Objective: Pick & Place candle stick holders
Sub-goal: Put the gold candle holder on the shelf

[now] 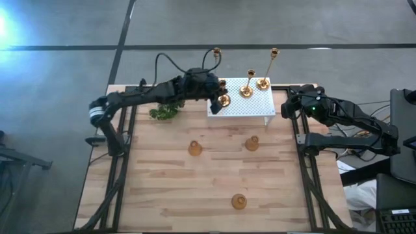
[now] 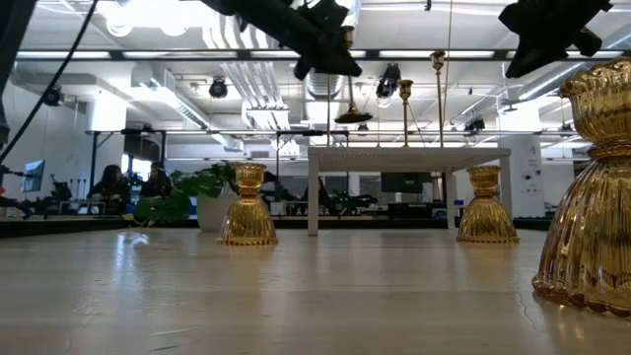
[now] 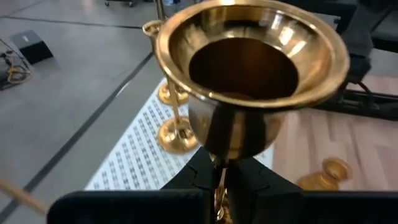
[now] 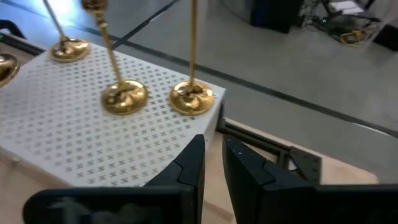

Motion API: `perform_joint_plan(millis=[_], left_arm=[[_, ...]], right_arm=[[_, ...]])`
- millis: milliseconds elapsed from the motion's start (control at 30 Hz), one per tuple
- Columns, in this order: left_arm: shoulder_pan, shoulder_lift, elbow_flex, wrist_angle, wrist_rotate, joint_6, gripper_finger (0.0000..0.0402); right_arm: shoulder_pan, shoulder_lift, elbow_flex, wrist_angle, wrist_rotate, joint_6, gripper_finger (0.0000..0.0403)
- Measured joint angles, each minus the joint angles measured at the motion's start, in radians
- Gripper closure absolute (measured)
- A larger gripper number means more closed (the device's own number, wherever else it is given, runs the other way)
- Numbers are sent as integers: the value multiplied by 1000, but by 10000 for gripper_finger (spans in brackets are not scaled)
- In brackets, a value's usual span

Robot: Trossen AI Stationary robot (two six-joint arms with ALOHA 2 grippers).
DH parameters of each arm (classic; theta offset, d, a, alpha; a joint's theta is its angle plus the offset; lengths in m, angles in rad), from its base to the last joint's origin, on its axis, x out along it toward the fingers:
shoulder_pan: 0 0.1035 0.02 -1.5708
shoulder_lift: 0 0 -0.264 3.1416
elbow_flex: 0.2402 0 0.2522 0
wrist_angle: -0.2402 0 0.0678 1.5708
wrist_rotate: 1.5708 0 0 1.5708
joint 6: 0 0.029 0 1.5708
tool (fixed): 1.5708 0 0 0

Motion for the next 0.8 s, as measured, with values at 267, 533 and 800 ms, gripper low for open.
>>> perform_joint_plan(millis=[267, 533, 800], left_arm=[[29, 95, 109, -3, 3, 2, 382], [73, 145, 147, -9, 2, 1, 382], [101, 148, 147, -5, 4, 1, 382]], right_arm=[[0, 0, 0, -9, 16, -1, 351], [0, 0, -1, -9, 18, -16, 351], [0, 0, -1, -8, 37, -20, 351]])
